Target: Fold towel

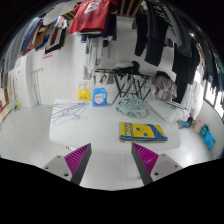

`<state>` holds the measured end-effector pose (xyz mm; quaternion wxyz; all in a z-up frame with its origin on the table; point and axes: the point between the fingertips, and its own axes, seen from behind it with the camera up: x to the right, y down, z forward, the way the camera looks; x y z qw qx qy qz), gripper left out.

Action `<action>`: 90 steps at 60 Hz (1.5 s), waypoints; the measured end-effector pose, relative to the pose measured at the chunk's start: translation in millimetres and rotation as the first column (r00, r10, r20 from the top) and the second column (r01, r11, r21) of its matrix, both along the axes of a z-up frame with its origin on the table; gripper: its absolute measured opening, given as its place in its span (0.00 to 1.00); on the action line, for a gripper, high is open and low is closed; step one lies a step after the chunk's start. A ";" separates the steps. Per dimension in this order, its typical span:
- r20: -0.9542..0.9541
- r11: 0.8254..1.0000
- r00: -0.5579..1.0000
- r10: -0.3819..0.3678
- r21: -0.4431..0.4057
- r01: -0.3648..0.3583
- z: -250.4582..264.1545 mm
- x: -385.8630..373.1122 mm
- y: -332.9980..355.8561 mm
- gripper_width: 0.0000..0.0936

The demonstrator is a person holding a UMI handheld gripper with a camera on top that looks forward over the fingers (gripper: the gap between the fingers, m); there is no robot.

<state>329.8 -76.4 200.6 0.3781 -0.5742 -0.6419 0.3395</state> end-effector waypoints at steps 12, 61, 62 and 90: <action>-0.016 1.000 1.000 -0.020 0.002 0.020 -17.5 -54.5 16.0 0.91; 0.161 0.998 0.985 -0.061 -0.021 0.065 -217.7 -328.4 63.3 0.53; 0.161 0.998 0.985 -0.065 -0.013 0.068 -218.2 -330.9 65.4 0.36; 0.155 0.991 0.986 -0.062 -0.111 0.080 -115.6 -331.3 122.3 0.01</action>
